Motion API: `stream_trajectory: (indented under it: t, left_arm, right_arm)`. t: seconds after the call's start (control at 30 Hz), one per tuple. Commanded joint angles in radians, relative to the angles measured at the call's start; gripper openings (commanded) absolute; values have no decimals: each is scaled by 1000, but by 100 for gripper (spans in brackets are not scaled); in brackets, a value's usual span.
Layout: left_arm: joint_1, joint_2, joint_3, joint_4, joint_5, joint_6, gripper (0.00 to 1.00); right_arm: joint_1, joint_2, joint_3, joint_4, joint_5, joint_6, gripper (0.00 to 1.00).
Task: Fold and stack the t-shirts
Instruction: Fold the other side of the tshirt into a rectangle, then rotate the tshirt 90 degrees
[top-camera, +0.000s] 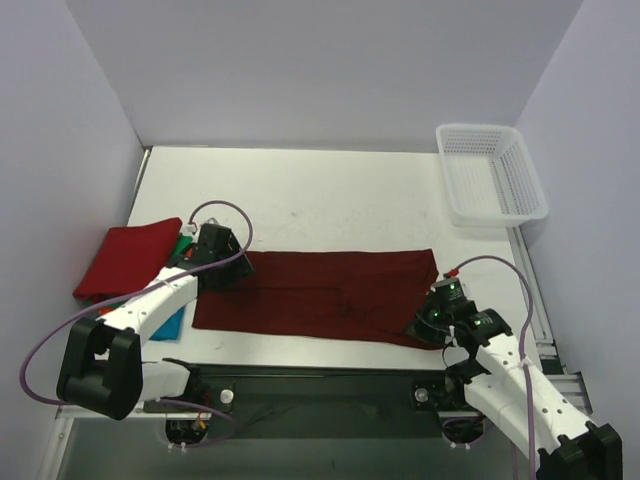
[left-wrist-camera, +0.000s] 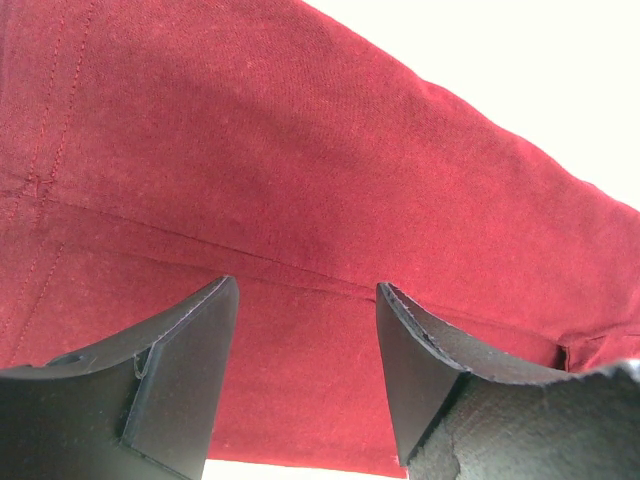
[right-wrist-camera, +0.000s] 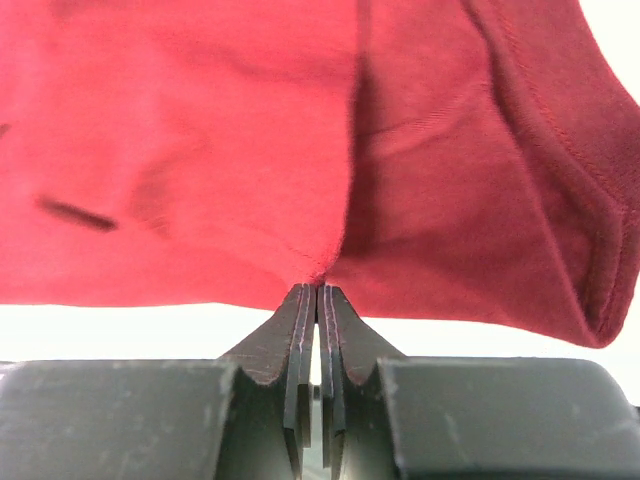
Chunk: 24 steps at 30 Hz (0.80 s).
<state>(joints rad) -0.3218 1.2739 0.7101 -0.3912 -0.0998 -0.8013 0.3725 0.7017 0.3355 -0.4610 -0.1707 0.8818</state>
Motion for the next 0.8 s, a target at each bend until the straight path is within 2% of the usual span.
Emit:
stream_trajectory:
  t: [0.0,0.5,0.7,0.77]
  left_arm:
    - [-5,-2,-4,43,2,-4,68]
    - [-5,1,-1,45,-1,-4,68]
    - [-3,1,-1,45,0,-3,68]
    - [-5,2,-1,43,0,-4,68]
  right_arm:
    - [-4,-39,86,-96,-21,-33,0]
    - [-6,-120,189,-254,5,-60,0]
    - [-6,-113,148,-257,26,-57,1]
    - [-4,-116,131,-255,39,-55,5]
